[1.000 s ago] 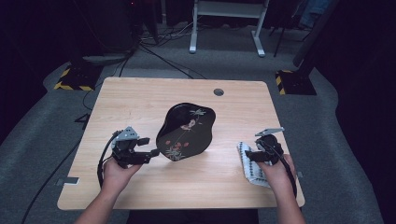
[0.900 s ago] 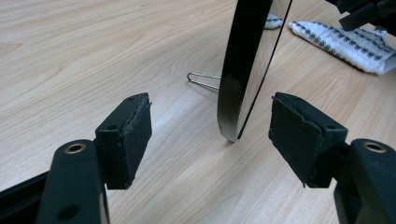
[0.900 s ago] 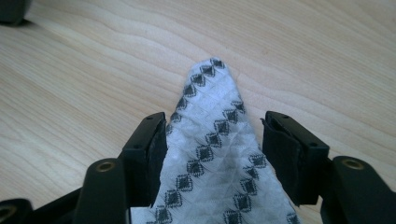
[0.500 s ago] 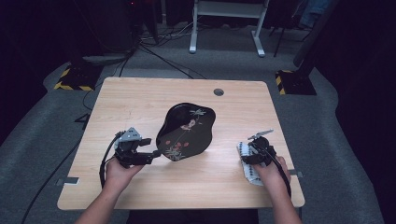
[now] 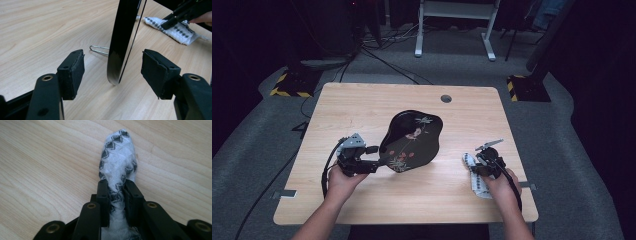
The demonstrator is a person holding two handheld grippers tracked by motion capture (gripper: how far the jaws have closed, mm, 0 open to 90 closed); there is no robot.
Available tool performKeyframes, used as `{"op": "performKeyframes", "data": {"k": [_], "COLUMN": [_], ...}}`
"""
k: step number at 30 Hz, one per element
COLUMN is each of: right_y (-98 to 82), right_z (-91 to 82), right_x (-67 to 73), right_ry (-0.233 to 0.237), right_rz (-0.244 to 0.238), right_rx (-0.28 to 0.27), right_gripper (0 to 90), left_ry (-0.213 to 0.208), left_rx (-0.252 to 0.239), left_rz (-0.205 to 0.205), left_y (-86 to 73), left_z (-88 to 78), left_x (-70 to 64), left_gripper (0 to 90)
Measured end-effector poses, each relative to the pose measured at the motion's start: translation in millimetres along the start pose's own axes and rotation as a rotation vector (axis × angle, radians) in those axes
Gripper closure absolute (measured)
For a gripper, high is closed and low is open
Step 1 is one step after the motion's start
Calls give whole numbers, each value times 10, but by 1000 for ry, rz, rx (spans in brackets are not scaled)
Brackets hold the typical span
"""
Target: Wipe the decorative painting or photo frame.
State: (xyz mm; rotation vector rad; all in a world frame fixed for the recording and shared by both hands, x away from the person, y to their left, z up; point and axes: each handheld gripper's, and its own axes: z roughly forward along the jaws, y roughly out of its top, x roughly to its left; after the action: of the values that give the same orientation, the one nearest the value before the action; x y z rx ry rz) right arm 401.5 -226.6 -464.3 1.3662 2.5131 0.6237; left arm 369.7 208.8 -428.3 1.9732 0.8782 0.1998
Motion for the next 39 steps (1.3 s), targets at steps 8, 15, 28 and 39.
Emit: {"op": "performKeyframes", "data": {"k": [8,15,28,39], "right_y": [4,18,108,225], "right_z": [-234,-427,-751,-965], "right_x": [63,154,365,515], "right_ry": [2,32,93,129], "right_rz": [-3,-6,-57,-102], "right_rx": [-84,-157,-315,-416], "right_gripper": [775,775,775,775], "left_ry": [-33,-36,-130,-168], "left_rx": [-7,-5,0,14], "left_rz": [31,73,119,134], "left_y": [91,151,201,214], "left_z": [100,187,212,224], "left_x": [10,-1,22,8], "left_gripper": [369,508,752,804]}}
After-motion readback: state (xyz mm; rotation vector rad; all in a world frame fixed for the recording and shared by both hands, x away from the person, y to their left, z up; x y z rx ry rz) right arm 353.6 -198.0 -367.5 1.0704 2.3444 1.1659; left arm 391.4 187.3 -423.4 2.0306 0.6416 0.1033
